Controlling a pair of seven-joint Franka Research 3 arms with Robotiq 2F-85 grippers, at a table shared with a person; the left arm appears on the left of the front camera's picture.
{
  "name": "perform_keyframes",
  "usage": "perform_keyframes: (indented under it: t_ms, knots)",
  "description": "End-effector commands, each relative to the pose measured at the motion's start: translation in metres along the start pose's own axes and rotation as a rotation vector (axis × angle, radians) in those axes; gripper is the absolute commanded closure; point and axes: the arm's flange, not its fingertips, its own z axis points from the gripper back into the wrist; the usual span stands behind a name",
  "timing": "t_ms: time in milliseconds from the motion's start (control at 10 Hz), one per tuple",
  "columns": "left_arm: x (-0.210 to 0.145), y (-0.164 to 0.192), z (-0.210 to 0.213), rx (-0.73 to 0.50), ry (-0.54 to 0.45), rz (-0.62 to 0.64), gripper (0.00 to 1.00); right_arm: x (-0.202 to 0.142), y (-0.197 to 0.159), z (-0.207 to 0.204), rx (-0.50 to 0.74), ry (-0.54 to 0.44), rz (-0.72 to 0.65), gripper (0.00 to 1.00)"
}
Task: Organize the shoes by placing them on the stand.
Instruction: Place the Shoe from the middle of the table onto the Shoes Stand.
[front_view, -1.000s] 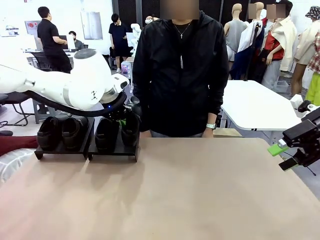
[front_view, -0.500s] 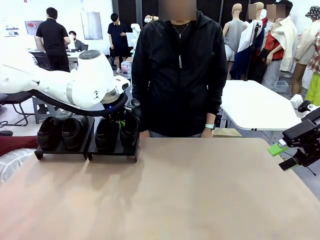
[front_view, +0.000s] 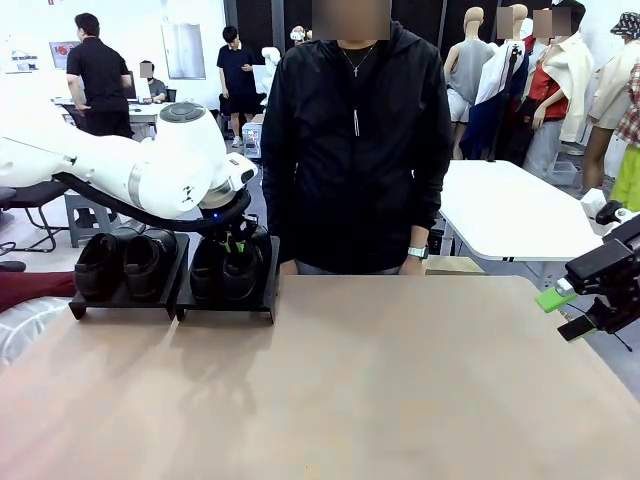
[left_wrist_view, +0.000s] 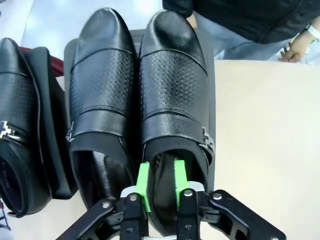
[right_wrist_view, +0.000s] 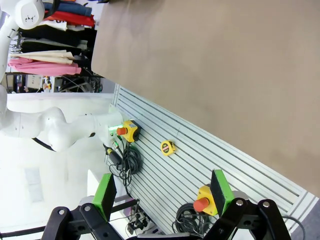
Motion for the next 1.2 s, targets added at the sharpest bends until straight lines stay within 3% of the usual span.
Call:
perform_keyframes:
  t_ms: [0,300,500,700,900,1100]
  knots:
    - [-0.007,-0.006,0.005,0.024,-0.043,0.009,0.0,0.0,0.0,0.002,0.008,0.003,0.013,0.0]
    - [-0.015,-0.006,0.017,-0.017,-0.09,0.005,0.0,0.0,0.0,0.002,0.008,0.003,0.013,0.0]
    - [-0.034,-0.014,0.056,-0.062,-0.027,-0.014,0.0,0.0,0.0,0.002,0.008,0.003,0.013,0.0]
    - [-0.075,-0.023,0.111,-0.139,-0.005,-0.049,0.0,0.0,0.0,0.002,0.008,0.003,0.013,0.0]
    - [-0.138,-0.023,0.16,-0.233,0.091,-0.119,0.0,0.0,0.0,0.002,0.008,0.003,0.013,0.0]
    - [-0.201,0.01,0.199,-0.618,0.187,-0.483,0.0,0.0,0.0,0.002,0.008,0.003,0.013,0.0]
